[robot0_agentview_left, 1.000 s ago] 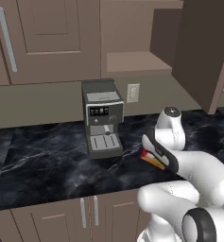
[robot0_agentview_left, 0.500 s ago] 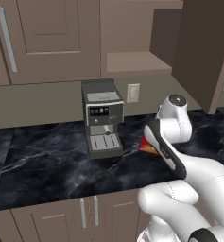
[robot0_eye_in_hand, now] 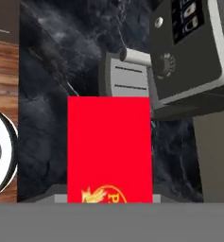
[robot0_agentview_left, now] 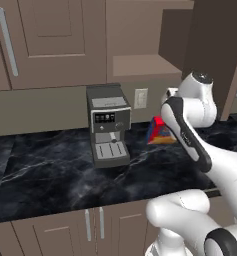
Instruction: Pick the boxed food from the counter and place it in the cabinet. Then close the cabinet.
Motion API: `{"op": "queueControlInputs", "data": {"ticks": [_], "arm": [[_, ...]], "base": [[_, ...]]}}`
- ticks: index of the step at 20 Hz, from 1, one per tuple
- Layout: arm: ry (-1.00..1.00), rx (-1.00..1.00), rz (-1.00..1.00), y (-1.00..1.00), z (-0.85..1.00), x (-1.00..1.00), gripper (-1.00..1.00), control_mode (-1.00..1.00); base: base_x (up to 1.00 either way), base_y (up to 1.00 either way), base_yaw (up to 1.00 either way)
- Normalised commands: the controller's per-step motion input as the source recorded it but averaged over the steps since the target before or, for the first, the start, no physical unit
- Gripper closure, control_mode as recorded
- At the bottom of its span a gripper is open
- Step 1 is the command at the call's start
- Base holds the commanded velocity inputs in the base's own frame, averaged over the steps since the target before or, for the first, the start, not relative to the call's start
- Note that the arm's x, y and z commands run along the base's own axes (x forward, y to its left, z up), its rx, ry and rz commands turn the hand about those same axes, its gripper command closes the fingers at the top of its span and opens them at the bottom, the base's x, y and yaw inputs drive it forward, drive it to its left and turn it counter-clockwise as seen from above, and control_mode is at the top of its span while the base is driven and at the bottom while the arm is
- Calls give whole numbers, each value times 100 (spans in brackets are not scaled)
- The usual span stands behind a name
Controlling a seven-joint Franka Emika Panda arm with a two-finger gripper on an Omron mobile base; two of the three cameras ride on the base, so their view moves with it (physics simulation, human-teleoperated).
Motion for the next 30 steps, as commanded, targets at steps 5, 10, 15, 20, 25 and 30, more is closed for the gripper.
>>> {"op": "queueControlInputs", "data": {"ticks": [5,10,15,20,25,30], "arm": [[0,-26,43,39,89,-23,100,-100],[-6,-39,46,38,42,-50,100,-100],[-17,-40,50,10,44,-76,100,-100],[-35,-36,44,0,76,-86,100,-100],[-41,-27,40,0,95,-57,100,-100],[-16,-16,35,-3,68,-12,100,-100]], "base": [[0,0,0],[0,0,0],[0,0,0],[0,0,0],[0,0,0],[0,0,0]]}}
